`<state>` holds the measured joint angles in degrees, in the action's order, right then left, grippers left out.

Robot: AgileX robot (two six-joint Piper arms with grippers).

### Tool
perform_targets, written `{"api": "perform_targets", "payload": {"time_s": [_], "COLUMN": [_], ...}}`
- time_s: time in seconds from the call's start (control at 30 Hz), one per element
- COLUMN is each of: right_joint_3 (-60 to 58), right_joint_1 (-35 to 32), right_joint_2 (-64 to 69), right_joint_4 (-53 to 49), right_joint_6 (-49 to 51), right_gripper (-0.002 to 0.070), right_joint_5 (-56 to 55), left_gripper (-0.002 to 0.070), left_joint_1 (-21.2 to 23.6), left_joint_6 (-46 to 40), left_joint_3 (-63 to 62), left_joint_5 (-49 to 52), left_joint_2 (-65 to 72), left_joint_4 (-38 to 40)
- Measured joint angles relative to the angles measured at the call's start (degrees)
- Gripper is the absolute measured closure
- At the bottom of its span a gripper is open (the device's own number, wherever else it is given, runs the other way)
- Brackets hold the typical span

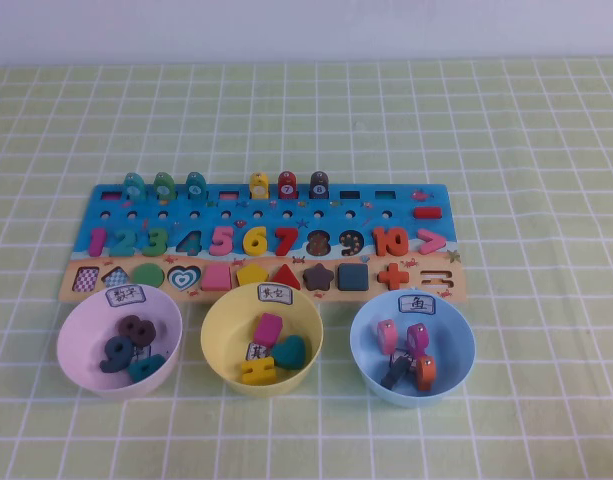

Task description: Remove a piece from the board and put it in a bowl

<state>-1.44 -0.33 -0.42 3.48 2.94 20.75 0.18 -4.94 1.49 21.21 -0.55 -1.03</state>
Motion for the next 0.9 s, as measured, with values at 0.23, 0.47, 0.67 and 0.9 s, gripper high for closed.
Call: {"api": "perform_targets", "payload": {"time_s": [0.23,0.47,0.67,0.9], "right_joint_3": [0.0,0.0,0.0,0.0], "right_joint_1": [0.0,0.0,0.0,0.0], "right_joint_2": [0.0,0.0,0.0,0.0], "right_joint_4": [0.0,0.0,0.1,10.9], "right_joint_6": [0.0,0.0,0.0,0.0], "right_gripper": [0.0694,0.0694,0.0694,0.0694], "right_joint_5": [0.0,0.0,0.0,-1.1], "left_gripper": [0.0678,0.0679,0.0679,0.0679], "left_joint_1": [0.0,0.0,0.0,0.0], "left_joint_6": [0.0,0.0,0.0,0.0], "left_joint_3": [0.0,0.0,0.0,0.0], "left_joint_5": [0.0,0.0,0.0,0.0], "left_joint_2": [0.0,0.0,0.0,0.0], "left_joint_4": [0.0,0.0,0.0,0.0]}}
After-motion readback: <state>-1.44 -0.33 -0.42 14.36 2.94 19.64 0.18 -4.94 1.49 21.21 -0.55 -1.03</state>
